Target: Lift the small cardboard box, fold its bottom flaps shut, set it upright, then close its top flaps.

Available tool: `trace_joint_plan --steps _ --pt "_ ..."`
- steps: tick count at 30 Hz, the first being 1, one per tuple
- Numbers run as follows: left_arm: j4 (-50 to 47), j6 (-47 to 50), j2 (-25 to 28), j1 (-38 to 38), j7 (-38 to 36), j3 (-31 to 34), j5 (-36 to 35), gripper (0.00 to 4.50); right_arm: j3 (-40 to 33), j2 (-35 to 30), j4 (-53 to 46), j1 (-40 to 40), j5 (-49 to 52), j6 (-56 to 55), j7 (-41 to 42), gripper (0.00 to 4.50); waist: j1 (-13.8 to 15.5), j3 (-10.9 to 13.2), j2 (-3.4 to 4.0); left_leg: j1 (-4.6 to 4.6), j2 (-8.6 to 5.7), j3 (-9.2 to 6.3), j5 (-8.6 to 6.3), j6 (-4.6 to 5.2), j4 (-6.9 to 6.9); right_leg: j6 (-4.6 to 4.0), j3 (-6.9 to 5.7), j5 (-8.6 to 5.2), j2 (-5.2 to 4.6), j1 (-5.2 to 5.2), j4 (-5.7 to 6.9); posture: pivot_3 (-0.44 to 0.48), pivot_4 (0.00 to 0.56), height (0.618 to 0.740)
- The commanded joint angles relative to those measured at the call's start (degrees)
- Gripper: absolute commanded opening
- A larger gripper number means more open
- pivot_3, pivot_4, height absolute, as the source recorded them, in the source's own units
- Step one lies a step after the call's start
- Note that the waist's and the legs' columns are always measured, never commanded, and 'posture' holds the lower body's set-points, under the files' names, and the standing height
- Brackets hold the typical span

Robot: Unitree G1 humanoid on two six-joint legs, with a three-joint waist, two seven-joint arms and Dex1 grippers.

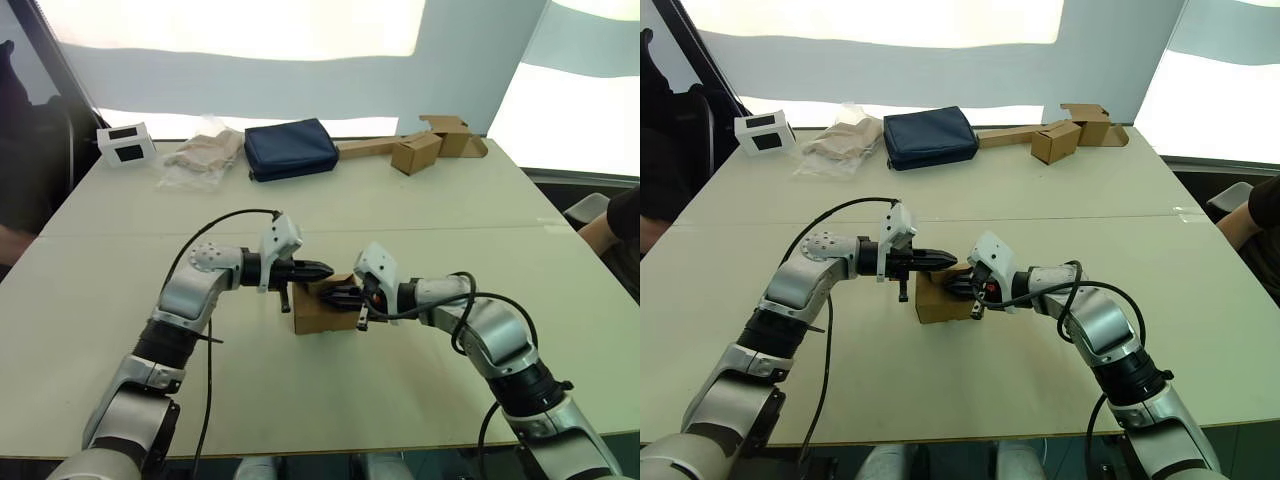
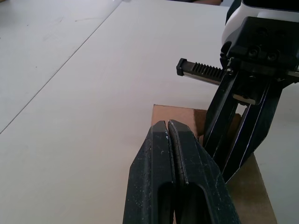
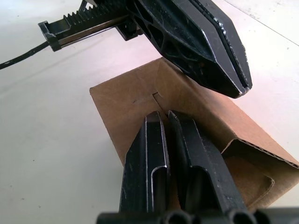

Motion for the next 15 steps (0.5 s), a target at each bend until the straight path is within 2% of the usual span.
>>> trace_joint_plan --steps 1,5,10,13,15 --pt "-0.8 -1.5 0.6 1.1 0.0 -0.6 0.9 0.01 -2.6 -0.8 -3.9 0.2 3.1 1.7 1.2 0.24 0.0 0.0 0.0 0.0 0.0 0.0 0.0 0.0 0.0 0.0 0.0 0.0 0.0 0.0 0.0 0.0 0.15 0.74" --pt "-0.4 -2.5 0.5 2.8 0.8 -1.2 2.2 0.01 -6.6 -1.6 -9.6 -0.1 8.0 5.0 1.1 0.24 0.1 0.0 0.0 -0.02 0.01 -0.08 0.0 0.0 0.0 0.0 -0.01 0.0 -0.01 -0.01 0.0 0.0 0.15 0.74" --pt "-2.3 -1.4 1.0 3.6 0.4 -1.0 1.6 0.01 -9.8 -1.3 -11.7 -1.4 11.1 7.7 -1.4 0.24 0.1 0.0 0.0 0.01 0.01 -0.09 0.0 0.0 0.0 0.0 -0.01 0.0 -0.03 0.02 0.0 0.0 0.15 0.74" --pt "-2.0 -1.5 0.9 3.4 0.5 -1.0 1.6 0.01 -9.4 -1.8 -11.6 -1.3 11.1 7.7 -1.8 0.24 0.1 0.0 0.0 0.01 0.01 -0.09 0.0 0.0 0.0 -0.01 -0.01 0.0 -0.02 0.02 0.0 0.0 0.15 0.74" --pt "-1.8 -1.5 0.5 2.9 1.0 -0.8 1.6 0.01 -6.5 -2.9 -11.4 0.0 8.7 6.4 -1.7 0.24 0.1 0.0 0.0 0.01 0.01 -0.09 0.0 0.0 -0.01 -0.01 -0.01 0.0 -0.02 0.02 0.0 0.0 0.15 0.74"
